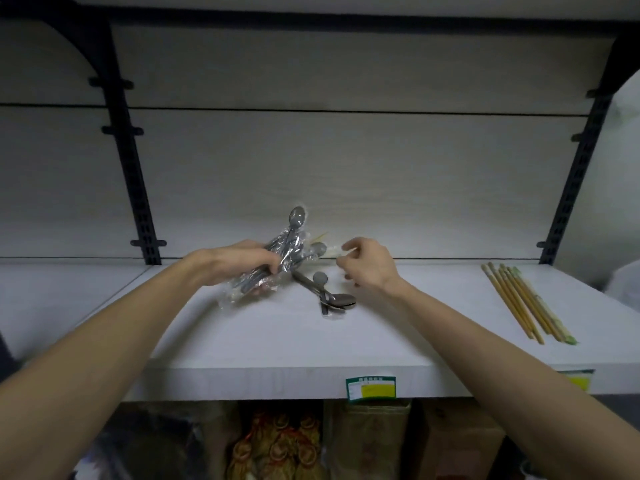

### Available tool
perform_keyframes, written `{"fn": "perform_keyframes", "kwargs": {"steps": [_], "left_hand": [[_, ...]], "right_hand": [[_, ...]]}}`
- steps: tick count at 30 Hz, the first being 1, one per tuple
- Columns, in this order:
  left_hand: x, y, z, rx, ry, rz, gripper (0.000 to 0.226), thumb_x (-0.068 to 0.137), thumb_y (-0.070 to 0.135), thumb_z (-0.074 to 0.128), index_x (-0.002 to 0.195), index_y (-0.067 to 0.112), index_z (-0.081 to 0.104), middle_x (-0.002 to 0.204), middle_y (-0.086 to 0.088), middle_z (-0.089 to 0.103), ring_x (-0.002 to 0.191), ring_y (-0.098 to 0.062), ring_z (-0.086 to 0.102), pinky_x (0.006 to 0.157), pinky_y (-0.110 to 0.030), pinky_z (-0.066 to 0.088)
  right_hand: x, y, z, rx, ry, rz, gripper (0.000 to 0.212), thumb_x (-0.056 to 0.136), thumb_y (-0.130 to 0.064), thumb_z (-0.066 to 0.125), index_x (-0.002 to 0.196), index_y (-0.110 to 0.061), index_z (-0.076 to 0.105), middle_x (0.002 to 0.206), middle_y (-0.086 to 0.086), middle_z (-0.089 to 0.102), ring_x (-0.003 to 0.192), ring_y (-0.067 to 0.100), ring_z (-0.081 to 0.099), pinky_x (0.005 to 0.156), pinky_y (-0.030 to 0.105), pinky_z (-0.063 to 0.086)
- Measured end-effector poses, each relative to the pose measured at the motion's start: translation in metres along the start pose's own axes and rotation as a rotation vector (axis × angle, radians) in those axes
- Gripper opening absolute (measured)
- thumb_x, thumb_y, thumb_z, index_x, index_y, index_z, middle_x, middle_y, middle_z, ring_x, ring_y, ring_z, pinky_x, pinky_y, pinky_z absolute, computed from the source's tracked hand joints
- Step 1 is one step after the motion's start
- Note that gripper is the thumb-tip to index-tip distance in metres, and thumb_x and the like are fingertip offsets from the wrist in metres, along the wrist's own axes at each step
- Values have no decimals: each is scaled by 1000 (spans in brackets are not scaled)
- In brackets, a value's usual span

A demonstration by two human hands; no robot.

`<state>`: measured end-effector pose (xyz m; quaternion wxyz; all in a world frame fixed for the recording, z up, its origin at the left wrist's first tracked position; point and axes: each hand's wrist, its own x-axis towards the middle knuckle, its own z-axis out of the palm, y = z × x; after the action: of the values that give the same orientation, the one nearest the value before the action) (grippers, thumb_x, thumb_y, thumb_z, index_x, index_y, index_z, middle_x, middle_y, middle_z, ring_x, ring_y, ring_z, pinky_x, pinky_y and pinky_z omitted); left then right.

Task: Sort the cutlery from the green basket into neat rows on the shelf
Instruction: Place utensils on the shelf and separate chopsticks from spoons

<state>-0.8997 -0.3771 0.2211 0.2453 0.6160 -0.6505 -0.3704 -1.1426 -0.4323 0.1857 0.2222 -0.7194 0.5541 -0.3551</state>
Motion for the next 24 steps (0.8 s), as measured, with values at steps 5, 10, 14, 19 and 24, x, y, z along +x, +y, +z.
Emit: {"fn": "perform_keyframes", "kwargs": {"steps": [5,10,14,19,24], "left_hand": [[11,20,6,-55,-76,-7,11,85,3,53,95,6,56,69,-9,60,59,-19,57,56,-30,57],[32,40,30,-36,-266,-7,52,67,16,61,117,2,59,87,-17,66,64,-21,65,53,-27,55],[44,46,44,39,-296,-11,41,78,13,59,118,3,59,88,-19,67,64,-25,63,53,-28,51],[56,52,49,169,-266,4,52,66,19,63,111,-8,60,75,-17,60,60,-24,50,49,-26,38],[67,67,64,170,-219,50,46,64,19,63,103,-5,61,66,-14,56,50,-22,47,47,-24,34]], "right_hand": [[4,12,-16,-417,27,-273,77,85,-24,67,154,-23,32,152,5,37,126,30,50,98,41,47],[7,36,-35,-549,34,-283,45,96,-30,57,139,-20,51,135,8,55,121,32,53,91,40,47],[0,62,-66,-909,2,-314,23,101,-32,48,108,-15,62,116,9,66,109,33,58,83,38,44],[-7,93,-115,-1072,39,-253,20,103,-24,44,115,-14,56,120,8,64,113,30,58,84,36,43],[-19,118,-155,-1119,3,-131,22,104,-22,40,115,-12,56,118,10,66,111,31,60,73,34,35]]}}
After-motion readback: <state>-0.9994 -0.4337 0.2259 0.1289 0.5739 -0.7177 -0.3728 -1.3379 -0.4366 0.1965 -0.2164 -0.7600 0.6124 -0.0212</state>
